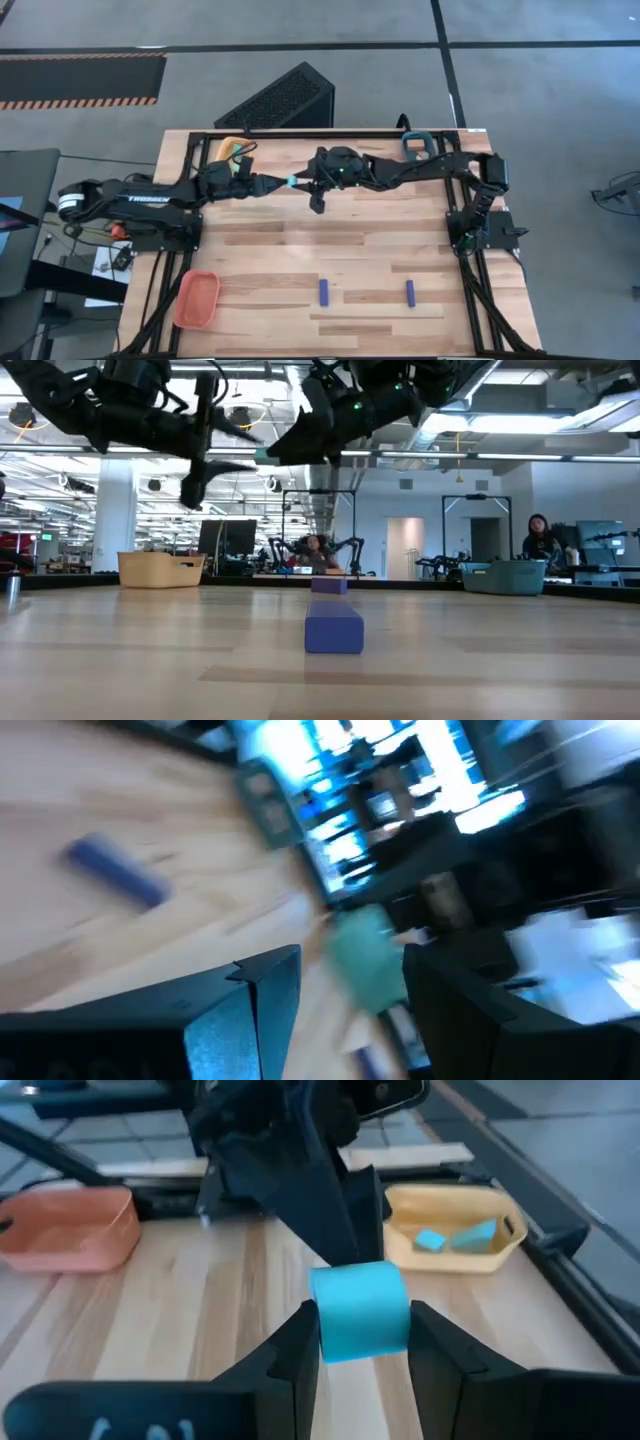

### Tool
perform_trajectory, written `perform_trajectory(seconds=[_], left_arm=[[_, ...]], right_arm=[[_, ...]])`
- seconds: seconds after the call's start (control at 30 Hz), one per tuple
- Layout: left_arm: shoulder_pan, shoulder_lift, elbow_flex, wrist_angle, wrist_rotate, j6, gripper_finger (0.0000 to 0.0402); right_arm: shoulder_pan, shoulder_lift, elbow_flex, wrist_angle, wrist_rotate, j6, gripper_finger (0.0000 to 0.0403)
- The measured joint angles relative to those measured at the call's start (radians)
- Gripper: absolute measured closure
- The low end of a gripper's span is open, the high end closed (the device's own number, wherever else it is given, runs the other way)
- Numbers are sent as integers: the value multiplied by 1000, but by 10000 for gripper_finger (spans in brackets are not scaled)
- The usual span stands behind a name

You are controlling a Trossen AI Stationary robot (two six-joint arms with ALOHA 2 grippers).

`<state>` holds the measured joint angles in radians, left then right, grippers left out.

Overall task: Sort & place blocks by color
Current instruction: Put the light blue block into the yellow bin

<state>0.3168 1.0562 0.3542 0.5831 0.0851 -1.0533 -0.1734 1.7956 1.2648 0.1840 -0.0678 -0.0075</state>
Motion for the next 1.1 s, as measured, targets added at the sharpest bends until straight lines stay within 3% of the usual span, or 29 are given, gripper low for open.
perform_trajectory(seconds=[0.17, 0.4, 0.5, 0.77, 1.0, 1.1], left_arm=[[-1, 56, 0, 131, 40, -35, 237], [8, 93, 1, 137, 109, -92, 239], [16, 91, 1, 146, 120, -93, 260], [48, 89, 1, 173, 127, -114, 364], [88, 89, 1, 171, 191, -61, 367], [135, 89, 5, 162, 224, -41, 364]], right_arm=[[2, -1, 0, 8, 4, -1, 274], [13, 0, 0, 19, 54, -69, 274], [17, 0, 0, 17, 67, -111, 274], [32, 0, 1, 36, 87, -194, 273], [34, 0, 0, 41, 98, -219, 268], [35, 3, 1, 48, 175, -196, 246]])
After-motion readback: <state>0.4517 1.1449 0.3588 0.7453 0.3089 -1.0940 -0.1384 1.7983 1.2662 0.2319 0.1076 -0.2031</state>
